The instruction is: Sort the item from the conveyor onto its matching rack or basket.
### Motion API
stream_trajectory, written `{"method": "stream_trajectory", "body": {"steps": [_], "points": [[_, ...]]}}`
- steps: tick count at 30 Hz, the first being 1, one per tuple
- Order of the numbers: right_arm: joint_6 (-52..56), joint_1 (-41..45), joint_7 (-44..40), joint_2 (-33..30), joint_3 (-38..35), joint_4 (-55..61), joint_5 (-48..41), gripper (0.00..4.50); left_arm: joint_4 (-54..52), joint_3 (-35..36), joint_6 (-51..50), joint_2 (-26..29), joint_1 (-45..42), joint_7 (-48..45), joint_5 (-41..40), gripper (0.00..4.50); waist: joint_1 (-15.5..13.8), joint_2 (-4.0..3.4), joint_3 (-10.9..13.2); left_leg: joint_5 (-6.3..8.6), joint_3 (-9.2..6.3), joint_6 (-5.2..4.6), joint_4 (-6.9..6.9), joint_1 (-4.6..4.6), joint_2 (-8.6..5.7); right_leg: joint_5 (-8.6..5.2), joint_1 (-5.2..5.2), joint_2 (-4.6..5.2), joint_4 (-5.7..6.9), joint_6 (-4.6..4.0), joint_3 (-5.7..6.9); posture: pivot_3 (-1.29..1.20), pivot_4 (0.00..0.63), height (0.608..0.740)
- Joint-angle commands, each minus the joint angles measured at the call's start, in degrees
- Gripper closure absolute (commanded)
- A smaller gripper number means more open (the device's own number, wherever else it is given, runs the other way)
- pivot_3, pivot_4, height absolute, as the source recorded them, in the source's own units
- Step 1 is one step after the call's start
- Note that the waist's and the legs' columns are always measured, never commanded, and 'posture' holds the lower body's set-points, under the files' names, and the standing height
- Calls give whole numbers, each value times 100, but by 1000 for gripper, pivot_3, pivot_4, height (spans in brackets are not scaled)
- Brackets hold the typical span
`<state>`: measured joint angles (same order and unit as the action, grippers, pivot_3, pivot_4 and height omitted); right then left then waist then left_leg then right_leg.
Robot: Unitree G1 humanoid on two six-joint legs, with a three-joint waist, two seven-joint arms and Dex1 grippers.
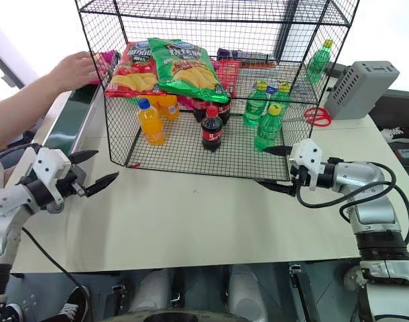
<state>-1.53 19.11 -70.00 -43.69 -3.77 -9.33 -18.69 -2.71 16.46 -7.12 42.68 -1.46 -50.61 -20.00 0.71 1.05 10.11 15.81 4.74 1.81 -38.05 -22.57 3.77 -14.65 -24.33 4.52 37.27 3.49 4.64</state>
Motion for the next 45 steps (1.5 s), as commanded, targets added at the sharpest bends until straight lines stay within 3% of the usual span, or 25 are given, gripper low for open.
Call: {"method": "stream_trajectory", "body": {"steps": [1, 9, 18, 28, 32, 45], "points": [[-89, 116, 2, 14, -53, 35, -31, 114, -224, 235, -12, 119, 93, -22, -107, 0, -8, 0, 0, 0, -1, 0, 0, 1, 0, 0, 0, 0, 0, 0, 1, 0, 150, 740], [279, 18, 26, 130, -25, 372, -304, 114, -275, 585, 26, 312, 271, -475, -498, 0, -7, 0, 0, 0, 0, 0, 0, 1, 0, 0, 0, 1, 0, -1, 0, 0, 150, 740], [1285, -141, 255, 537, 135, 1197, -837, 114, -410, 1357, 613, 336, 1167, -388, -256, 0, -3, 2, -2, 0, 2, 0, 1, 2, 2, -1, -1, 1, 1, -2, 0, 0, 150, 740], [2241, -101, 304, 1035, 568, 1919, -1408, 114, 270, 2031, 2593, 615, 1690, 376, 1303, 0, -10, 1, -2, 1, 1, -1, 2, 1, 3, -2, -2, 3, -3, -4, 1, 0, 150, 740], [2371, 96, 285, 1180, 747, 2033, -1449, 114, 976, 2300, 3983, 1032, 2149, 1083, 2677, 0, 13, 2, -2, 2, 3, -1, 5, 0, 6, -2, -8, 0, -2, -5, 1, 0, 150, 740], [2376, 178, 177, 1302, 805, 2202, -1547, 114, 1986, 2102, 4870, 1546, 2237, 2480, 3789, 0, 3, 8, -6, 4, 9, -3, 8, -6, 7, -1, -15, 10, -3, -4, 4, 0, 150, 740]]}}
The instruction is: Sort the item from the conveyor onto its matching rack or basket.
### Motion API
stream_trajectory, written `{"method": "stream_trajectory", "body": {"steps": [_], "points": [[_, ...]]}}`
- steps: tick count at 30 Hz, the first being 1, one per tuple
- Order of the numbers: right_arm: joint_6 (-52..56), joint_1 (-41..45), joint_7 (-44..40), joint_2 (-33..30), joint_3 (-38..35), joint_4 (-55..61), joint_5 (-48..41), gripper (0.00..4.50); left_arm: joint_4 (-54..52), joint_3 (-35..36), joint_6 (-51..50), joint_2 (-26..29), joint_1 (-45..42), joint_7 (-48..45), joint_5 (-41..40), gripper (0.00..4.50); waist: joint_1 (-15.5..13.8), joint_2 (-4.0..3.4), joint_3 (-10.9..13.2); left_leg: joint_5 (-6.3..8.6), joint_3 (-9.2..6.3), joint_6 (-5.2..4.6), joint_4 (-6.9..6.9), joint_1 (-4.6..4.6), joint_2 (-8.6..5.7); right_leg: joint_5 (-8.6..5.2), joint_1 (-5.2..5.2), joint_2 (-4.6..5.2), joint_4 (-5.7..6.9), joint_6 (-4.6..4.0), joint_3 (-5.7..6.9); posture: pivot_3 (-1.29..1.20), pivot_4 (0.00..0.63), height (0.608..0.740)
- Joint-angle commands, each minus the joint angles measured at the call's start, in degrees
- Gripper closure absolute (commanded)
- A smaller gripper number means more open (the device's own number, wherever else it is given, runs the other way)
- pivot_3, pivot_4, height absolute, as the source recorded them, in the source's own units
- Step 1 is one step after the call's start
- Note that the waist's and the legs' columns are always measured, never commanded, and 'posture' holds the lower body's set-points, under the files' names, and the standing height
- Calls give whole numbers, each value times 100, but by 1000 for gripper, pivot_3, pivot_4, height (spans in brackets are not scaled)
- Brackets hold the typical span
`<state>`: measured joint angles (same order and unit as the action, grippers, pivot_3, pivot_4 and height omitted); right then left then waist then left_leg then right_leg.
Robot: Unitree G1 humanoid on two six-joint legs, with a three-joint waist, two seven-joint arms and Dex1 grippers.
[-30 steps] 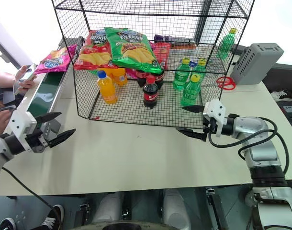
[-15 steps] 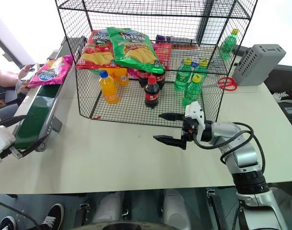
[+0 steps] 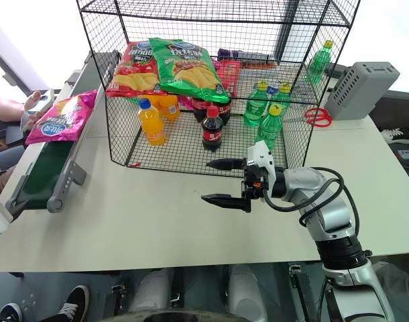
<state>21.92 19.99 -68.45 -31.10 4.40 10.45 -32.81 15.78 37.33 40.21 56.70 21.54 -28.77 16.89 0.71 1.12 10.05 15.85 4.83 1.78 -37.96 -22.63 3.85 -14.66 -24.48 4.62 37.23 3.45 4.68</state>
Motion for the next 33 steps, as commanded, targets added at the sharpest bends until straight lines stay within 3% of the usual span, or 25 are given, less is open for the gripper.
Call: {"method": "stream_trajectory", "body": {"steps": [1, 28, 31, 33], "points": [[45, 78, 24, 48, -7, 248, -140, 114, 192, -24, 135, 164, -104, 344, 73, 0, 3, 0, 0, 0, 1, 0, 0, 0, 0, 0, 0, 0, 0, 0, 0, 0, 150, 740], [-641, 284, 282, 14, -262, -33, 270, 114, 613, -1268, 113, 283, -862, 1045, 246, 0, 1, 1, 0, 1, 5, -1, 1, 0, 0, 1, -1, 1, 2, 2, 0, 0, 150, 740], [-721, 328, 292, -14, -281, -103, 293, 0, 669, -1391, 143, 296, -941, 1020, 179, 1216, 1, 1, 0, 1, 6, -1, 1, 0, 0, 1, -1, 1, 2, 2, 0, 0, 150, 740], [-757, 325, 297, -54, -316, -139, 307, 0, 683, -1438, 134, 309, -983, 1004, 129, 2273, 2, 0, 0, 1, 6, -1, 1, 0, 0, 1, -1, 0, 2, 2, 1, 0, 150, 740]]}}
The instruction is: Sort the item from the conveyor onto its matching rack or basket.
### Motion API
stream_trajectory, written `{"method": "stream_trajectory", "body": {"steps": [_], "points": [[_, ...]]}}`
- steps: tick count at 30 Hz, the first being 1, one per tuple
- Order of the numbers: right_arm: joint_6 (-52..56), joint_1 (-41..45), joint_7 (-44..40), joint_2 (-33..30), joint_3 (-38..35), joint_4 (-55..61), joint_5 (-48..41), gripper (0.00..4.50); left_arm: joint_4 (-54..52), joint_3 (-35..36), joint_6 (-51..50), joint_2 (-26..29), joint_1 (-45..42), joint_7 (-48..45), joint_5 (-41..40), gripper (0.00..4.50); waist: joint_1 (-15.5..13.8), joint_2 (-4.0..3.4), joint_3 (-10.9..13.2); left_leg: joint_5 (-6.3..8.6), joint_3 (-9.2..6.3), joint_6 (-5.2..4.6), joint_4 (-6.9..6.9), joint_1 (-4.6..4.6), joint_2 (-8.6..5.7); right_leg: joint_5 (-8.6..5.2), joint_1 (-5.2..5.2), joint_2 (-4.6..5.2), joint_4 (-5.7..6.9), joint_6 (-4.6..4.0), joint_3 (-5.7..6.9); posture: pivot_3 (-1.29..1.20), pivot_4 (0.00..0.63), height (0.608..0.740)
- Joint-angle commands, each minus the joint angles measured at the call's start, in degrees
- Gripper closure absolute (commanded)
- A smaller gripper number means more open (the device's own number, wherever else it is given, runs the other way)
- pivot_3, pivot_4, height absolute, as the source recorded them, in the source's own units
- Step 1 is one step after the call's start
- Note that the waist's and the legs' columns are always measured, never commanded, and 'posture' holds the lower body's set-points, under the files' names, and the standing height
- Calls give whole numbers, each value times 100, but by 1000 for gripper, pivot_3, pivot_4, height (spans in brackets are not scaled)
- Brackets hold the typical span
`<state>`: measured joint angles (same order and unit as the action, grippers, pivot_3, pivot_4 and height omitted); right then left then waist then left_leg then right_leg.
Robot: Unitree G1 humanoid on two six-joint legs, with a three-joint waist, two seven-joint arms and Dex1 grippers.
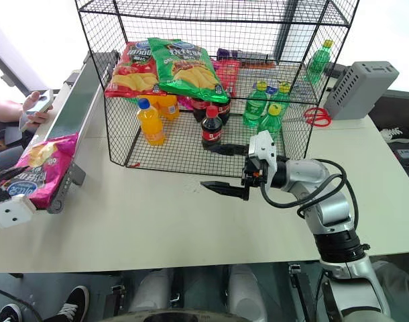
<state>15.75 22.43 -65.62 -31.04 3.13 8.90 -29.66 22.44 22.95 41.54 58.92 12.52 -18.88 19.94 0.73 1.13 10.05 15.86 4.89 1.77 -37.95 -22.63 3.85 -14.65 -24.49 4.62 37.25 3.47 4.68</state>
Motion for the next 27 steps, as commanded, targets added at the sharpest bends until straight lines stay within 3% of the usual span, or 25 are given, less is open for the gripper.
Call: {"method": "stream_trajectory", "body": {"steps": [1, 2, 4, 11, 19, 23, 25, 27], "points": [[-144, 81, 16, -71, -202, 3, -7, 0, 21, -12, -4, 92, -93, 23, -189, 2777, -1, 0, 0, 0, 0, 0, 0, 0, 0, 0, 0, 0, 0, 0, 0, 0, 150, 740], [-185, 78, 13, -95, -213, -16, 27, 0, 38, -25, -9, 110, -115, 30, -190, 3143, -1, 0, 0, 0, 0, 0, 0, 0, 0, 0, 0, 0, 1, 0, 0, 0, 150, 740], [-227, 77, 37, -112, -230, -60, 62, 0, 89, -45, 9, 115, -178, 16, -267, 4336, -2, 0, 0, 0, 0, 0, 0, 0, 0, 0, 0, 0, 1, 0, 0, 0, 150, 740], [-372, 73, 35, -126, -198, -159, 162, 0, 61, 33, -87, 16, -386, -79, -787, 4430, -2, 0, 0, 0, 0, 0, 0, 0, 0, 0, 0, 0, 2, 1, 0, 0, 150, 740], [-451, 82, -4, -144, -216, -314, 218, 0, -1558, 772, -1728, -276, -280, -2270, -4703, 4430, 4, 1, 0, 0, -2, 0, -1, -1, 0, 1, 0, 2, 4, 1, 0, 0, 150, 740], [-471, 95, -74, -180, -231, -387, 182, 0, -2910, 1429, -3587, -217, 202, -3124, -6651, 4430, 26, -2, 1, 0, -1, 0, -2, 2, 0, 1, 1, 0, 4, 1, -2, 0, 150, 740], [-264, 88, -148, -221, -269, -346, -5, 0, -3628, 1912, -5131, -104, 752, -3500, -8163, 4430, 30, -1, 2, 0, -3, 0, -2, 1, 1, 0, 1, -4, 4, 1, -2, 0, 150, 740], [140, 65, -227, -298, -326, -243, -291, 0, -4085, 2197, -5920, -101, 1116, -3745, -8774, 4430, 33, -3, 4, -1, -7, 1, -2, 2, 2, 0, 2, -4, 5, 1, -5, 0, 150, 740]]}}
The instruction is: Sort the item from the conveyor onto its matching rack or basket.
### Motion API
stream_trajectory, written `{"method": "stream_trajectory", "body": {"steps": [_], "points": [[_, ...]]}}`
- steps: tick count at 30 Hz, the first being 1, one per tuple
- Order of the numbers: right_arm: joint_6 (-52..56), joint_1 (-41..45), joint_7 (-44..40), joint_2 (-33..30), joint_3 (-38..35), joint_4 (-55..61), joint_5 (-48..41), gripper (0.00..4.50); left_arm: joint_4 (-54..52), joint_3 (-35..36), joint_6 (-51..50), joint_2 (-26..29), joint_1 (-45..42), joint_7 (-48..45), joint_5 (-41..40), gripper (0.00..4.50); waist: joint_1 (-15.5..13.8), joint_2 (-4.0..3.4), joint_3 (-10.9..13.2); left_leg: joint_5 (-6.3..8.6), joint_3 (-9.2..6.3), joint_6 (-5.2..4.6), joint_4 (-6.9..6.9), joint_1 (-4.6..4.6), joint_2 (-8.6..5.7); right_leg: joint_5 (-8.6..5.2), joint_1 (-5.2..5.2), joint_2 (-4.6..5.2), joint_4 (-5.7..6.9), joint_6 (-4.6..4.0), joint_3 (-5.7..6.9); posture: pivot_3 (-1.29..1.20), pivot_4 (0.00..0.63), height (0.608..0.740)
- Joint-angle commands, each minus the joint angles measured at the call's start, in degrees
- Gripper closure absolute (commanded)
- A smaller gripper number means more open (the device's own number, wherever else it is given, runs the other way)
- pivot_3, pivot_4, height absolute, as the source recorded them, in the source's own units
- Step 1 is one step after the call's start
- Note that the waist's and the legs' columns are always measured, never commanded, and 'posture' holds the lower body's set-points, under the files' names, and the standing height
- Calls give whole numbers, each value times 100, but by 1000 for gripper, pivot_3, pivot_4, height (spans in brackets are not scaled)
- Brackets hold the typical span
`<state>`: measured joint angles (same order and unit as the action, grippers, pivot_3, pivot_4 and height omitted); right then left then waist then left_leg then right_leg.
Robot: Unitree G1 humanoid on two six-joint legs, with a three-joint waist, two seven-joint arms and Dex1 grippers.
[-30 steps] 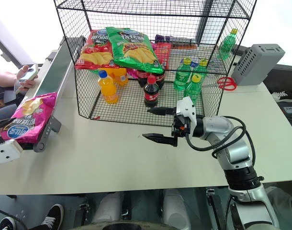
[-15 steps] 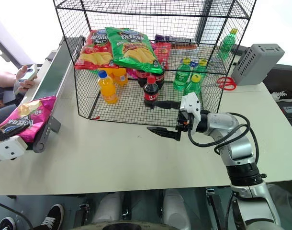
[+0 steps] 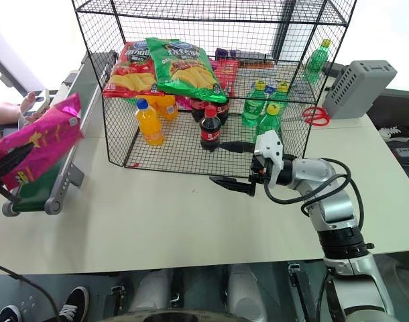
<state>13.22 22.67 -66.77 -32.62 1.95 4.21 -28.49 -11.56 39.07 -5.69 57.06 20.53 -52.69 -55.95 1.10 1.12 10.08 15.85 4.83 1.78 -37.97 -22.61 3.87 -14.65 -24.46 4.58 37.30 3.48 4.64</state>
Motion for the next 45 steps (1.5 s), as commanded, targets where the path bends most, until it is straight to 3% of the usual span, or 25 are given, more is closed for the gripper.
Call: {"method": "stream_trajectory", "body": {"steps": [1, 4, 6, 8, 15, 25, 34, 37, 44, 45], "points": [[823, 26, -163, -233, -238, 314, -684, 0, -830, 683, -1664, 97, 448, -365, -1617, 4430, -11, -10, 5, 0, -2, 0, 0, 1, -2, 0, 2, 2, 0, 0, 0, 0, 150, 740], [2604, -48, -320, -682, -214, 604, -1745, 0, -1192, 726, -2760, 124, 618, -444, -2736, 4430, -55, -11, 7, 0, -8, 0, -4, 3, -5, -1, 8, 0, 1, -2, 0, 0, 150, 740], [3364, -47, -206, -765, -255, 735, -2300, 0, -1358, 424, -2988, -8, 367, -366, -3012, 4430, -58, -11, 6, 0, -15, 0, -5, 4, -6, -3, 11, -1, 0, -5, 0, 0, 150, 740], [3788, -51, -77, -705, -302, 834, -2679, 0, -1528, -6, -3142, -107, 14, -340, -3014, 4430, -52, -11, 5, 0, -23, 0, -5, 5, -7, -9, 12, -5, -1, -16, 0, 0, 150, 740], [4243, -43, 168, -403, -382, 778, -3060, 0, -1430, -1336, -3636, -665, -2007, 323, -4132, 4430, -51, -6, 2, -1, -22, 0, -8, 2, -14, -1, 17, -8, -4, -3, -2, 0, 150, 740], [4617, 215, 444, -124, -332, 1185, -3523, 0, -824, -2079, -3851, -1482, -3415, 501, -3682, 4430, -73, -7, 3, -1, -25, -1, -9, 3, -14, -1, 17, -15, -1, -2, -4, 0, 150, 740], [4597, 198, 801, 166, -352, 1240, -3598, 0, -598, -2136, -3804, -1919, -3605, 452, -2940, 4430, -44, -5, 2, -1, -26, -1, -9, 1, -14, -1, 16, -16, -3, -1, -4, 0, 150, 740], [4673, 174, 856, 148, -338, 1250, -3607, 771, -602, -2106, -3723, -2017, -3602, 427, -2697, 4500, -52, -4, 2, -2, -26, -1, -10, 0, -14, -1, 16, -16, -2, -1, -4, 0, 150, 740], [4541, 232, 808, 74, -293, 1136, -3372, 4183, -647, -1990, -3431, -2274, -3630, 459, -2249, 4500, -60, -4, 2, -1, -27, -1, -10, -3, -15, -1, 16, -15, -6, -1, -4, 0, 150, 740], [4478, 231, 779, 59, -288, 1122, -3306, 4316, -625, -1979, -3440, -2269, -3625, 487, -2214, 4500, -59, -4, 2, -2, -27, -1, -10, -3, -15, -1, 16, -15, -6, -1, -4, 0, 150, 740]]}}
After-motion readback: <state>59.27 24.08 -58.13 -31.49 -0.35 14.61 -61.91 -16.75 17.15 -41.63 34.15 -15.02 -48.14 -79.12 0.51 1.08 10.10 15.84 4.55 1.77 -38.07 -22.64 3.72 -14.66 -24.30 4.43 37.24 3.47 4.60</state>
